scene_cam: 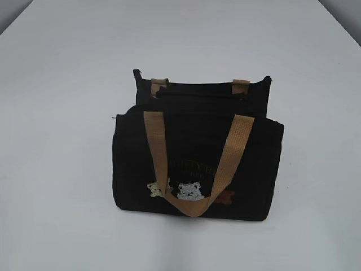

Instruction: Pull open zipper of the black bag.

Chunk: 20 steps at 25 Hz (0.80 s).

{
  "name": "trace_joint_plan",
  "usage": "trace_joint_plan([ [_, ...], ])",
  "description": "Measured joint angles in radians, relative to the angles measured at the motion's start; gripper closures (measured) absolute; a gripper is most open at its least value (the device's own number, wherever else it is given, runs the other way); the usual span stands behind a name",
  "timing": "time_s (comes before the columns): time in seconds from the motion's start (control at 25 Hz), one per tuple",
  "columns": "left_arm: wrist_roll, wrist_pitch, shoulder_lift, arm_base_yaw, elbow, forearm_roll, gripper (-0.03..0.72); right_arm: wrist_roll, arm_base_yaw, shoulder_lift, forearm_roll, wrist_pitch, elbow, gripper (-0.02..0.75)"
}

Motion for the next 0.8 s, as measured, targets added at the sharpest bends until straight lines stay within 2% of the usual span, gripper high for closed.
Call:
trace_joint_plan([
  [0.8,0.000,0.000,0.000,0.000,0.000,0.000,0.433,0.000,0.000,-0.001,0.000,-0.001,0.000,0.234],
])
